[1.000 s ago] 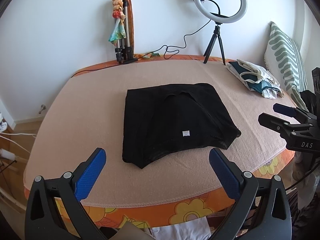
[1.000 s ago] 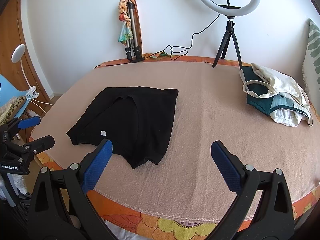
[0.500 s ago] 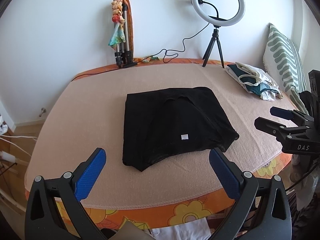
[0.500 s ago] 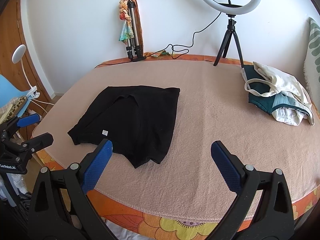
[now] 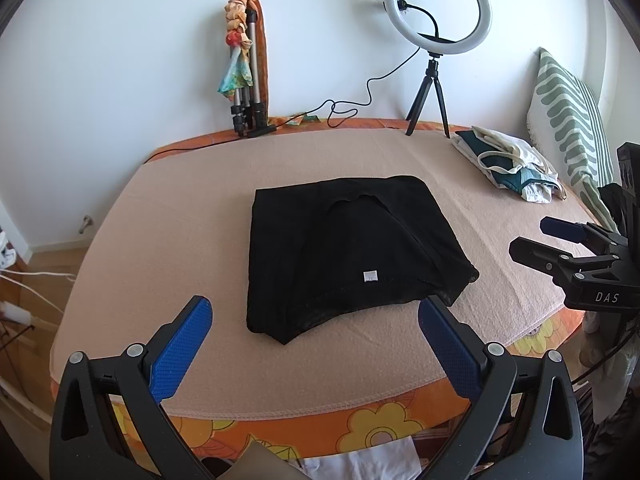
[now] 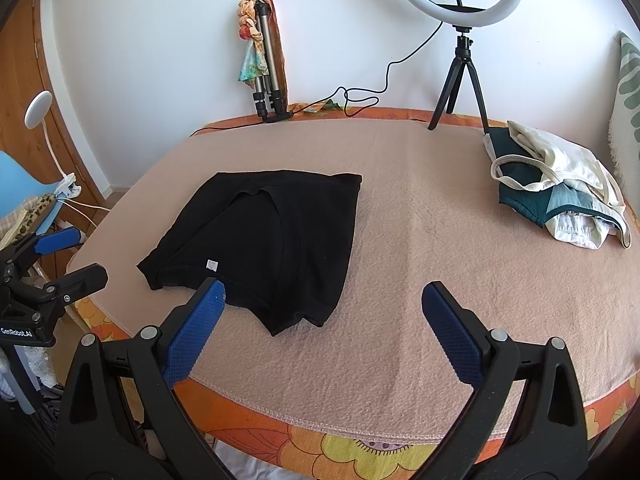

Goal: Fold small clothes

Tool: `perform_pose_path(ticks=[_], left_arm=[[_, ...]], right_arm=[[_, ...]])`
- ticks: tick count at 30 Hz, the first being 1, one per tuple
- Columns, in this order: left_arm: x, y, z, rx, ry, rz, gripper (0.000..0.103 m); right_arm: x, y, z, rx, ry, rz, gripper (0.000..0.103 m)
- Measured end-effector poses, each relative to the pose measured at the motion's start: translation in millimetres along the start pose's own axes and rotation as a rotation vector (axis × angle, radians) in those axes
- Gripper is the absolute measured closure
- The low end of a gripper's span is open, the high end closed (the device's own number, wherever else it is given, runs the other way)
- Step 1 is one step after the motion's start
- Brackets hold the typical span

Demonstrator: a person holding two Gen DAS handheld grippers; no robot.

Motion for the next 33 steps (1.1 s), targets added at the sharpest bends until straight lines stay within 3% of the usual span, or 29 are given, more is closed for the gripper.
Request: perform_pose_path(ticks=[17, 20, 24, 29, 33], left_arm=[[6, -3, -2, 0.009, 0.003, 0.015, 0.000], [10, -6, -1, 0.006, 0.041, 0.011, 0.000], [2, -10, 15, -0.068, 0.181, -0.089, 0.000], [-33, -8, 48, -0.167, 0.222, -0.257, 0.002], [-58, 7, 70, -0.235, 0.258, -0.444, 0.005]], right_arm=[[0, 1, -1, 0.000, -0.004, 0.011, 0.002], [3, -1, 0, -0.013, -0.020, 0.032, 0.002], [16, -12, 13, -0.029, -0.059, 0.106, 0.002], [35, -31, 46, -0.102, -0.179, 0.238, 0.002], [58, -38, 83, -0.153, -0.211, 0.334, 0.002]])
Point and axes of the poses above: each gripper's, at about its wrist camera, not at the fingertips, and z roughly the way its jaws point, x to its right, y to its underside, the point moved 6 cm from there along z, roughly the way its jaws point
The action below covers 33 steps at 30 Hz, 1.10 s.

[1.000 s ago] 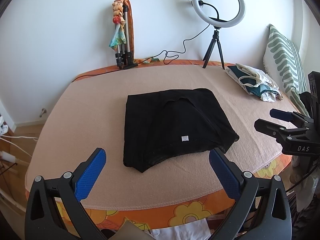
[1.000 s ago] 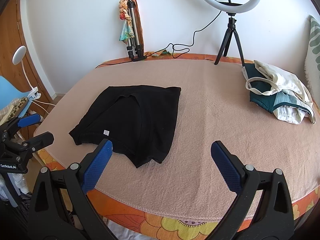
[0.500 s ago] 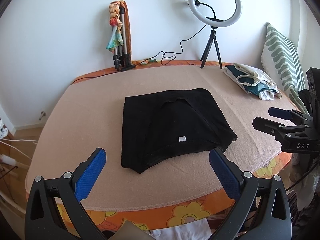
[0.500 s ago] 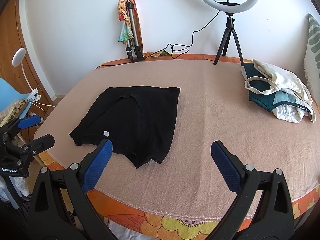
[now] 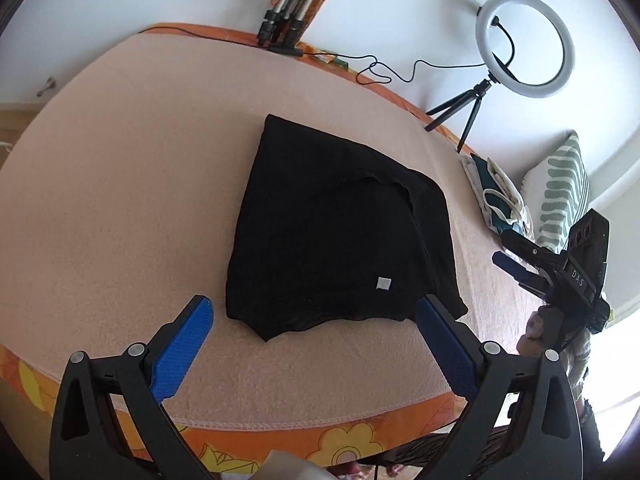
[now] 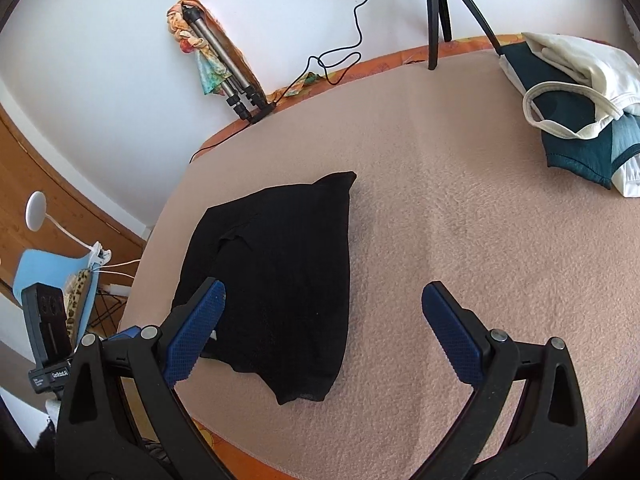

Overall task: Fold small clothes
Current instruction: 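Grasp the edge of the folded black shirt with both grippers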

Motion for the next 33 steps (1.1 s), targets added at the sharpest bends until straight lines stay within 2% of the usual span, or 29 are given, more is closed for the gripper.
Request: perform_pose_path(ticks=[2, 5, 8, 12, 24, 28, 29, 30, 31, 33], left_arm=[[-11, -1, 4, -0.006, 0.012, -0.064, 0.007], [-19, 1, 9, -0.036, 0.018, -0.094, 0.008], [-23, 3, 13, -0.057, 0.039, -0.129, 0.014], [-31, 7, 19, -0.089, 0.103, -0.200, 0.022], [-28, 2, 23, -0.073, 0.097, -0.199, 0.023], [-28, 1, 22, -0.061, 0.122, -0.220, 0.023], [-29, 1, 22, -0.055, 0.124, -0.226, 0.024], [-28, 1, 23, -0.052, 0.128, -0.228, 0.033], [-26, 2, 25, -0.061, 0.137, -0.231, 0.038], [-23, 2, 26, -0.059, 0.139, -0.224, 0.043]], right_arm=[[13, -10, 14, -0.018, -0.019, 0.051, 0.002], [25, -22, 31, -0.038, -0.048, 0.117, 0.002], [30, -32, 42, -0.043, -0.045, 0.126, 0.003], [29, -41, 55, -0.062, -0.055, 0.117, 0.007], [20, -54, 90, -0.108, -0.076, 0.083, 0.017], [16, -59, 97, -0.103, -0.083, 0.060, 0.024], [15, -60, 99, -0.103, -0.091, 0.062, 0.027], [14, -60, 101, -0.109, -0.108, 0.065, 0.030], [12, -60, 103, -0.110, -0.119, 0.064, 0.035], [7, -60, 106, -0.109, -0.129, 0.051, 0.036]])
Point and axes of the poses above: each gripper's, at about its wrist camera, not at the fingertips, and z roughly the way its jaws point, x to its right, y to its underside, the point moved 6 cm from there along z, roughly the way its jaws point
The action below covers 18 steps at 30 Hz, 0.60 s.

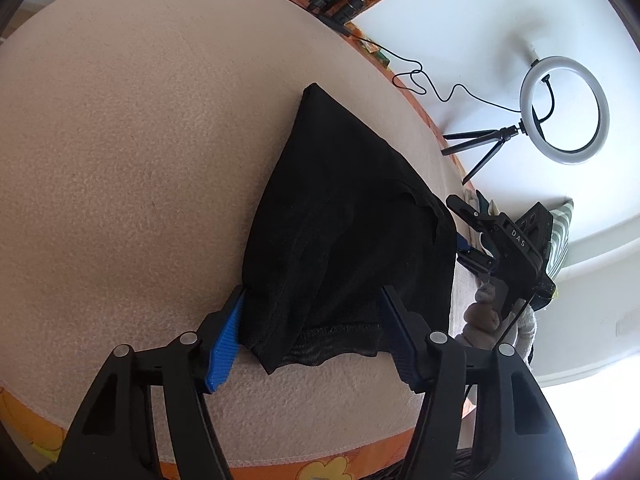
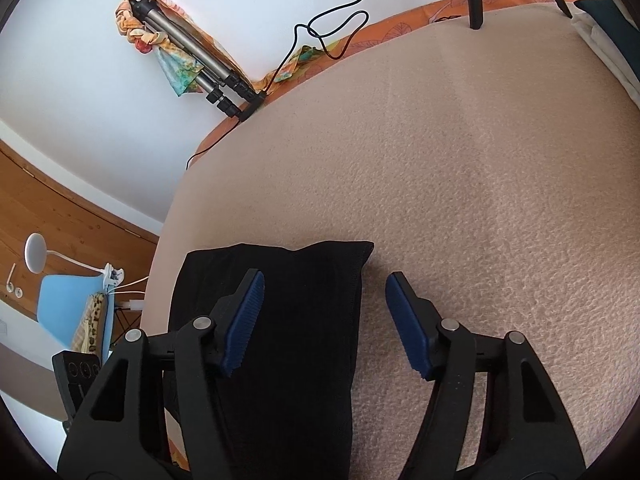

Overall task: Fold small clothes
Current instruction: 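Grasp the edge of the folded black shirt with both grippers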

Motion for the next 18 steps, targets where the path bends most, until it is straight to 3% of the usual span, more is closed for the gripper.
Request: perform_pose_path(ticks=[4, 8, 9, 12, 14, 18], left_arm=[[5, 3, 7, -0.021, 0.022, 0.011, 0.058], [5, 4, 13, -0.031, 0.039, -0.004, 0.082], [5, 4, 15, -0.034, 0.046, -0.009, 0.084], [6, 3, 17, -0.021, 0.047, 0.009, 0.089], [9, 2, 18, -0.009, 0.043, 0.022, 0.090], [14, 1, 17, 0.014, 0.038, 0.039, 0.091]], right_arm=[[-9, 1, 7, 0.001, -0.005, -0.031, 0.037], [-17, 4, 15, -0.022, -0.023, -0.044, 0.049], [-19, 5, 17, -0.021, -0.017, -0.051, 0.049], [-22, 6, 21, -0.042, -0.022, -0.045, 0.063], [-23, 7, 22, -0.045, -0.009, -0.049, 0.081], [-30, 6, 17, -0.029, 0.005, -0.070, 0.091]])
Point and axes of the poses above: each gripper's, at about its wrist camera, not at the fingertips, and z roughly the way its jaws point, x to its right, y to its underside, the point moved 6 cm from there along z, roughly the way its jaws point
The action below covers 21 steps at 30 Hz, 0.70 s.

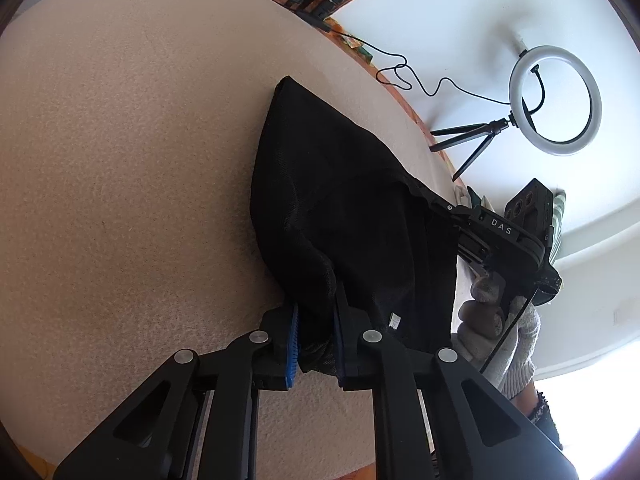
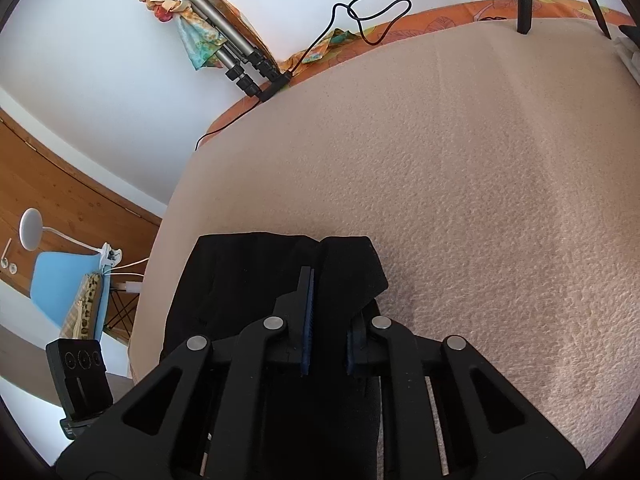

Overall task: Fold small clothes
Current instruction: 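Grasp the edge of the folded black shirt with both grippers, then lift the folded shirt and carry it onto the green bag and white cloth pile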

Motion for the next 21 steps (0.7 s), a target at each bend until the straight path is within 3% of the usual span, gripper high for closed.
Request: perform_pose_path(ticks=[14, 21], left_arm=[[36, -6, -18, 0.103, 0.016, 0.142, 0.093], [44, -8, -16, 0.108, 0.033, 0.150, 0.093]], right_arm=[[-38, -14, -38, 0.095, 0.006, -0.079, 0.094], [-43, -19, -62, 0.140, 0.003, -0.095, 0.094]])
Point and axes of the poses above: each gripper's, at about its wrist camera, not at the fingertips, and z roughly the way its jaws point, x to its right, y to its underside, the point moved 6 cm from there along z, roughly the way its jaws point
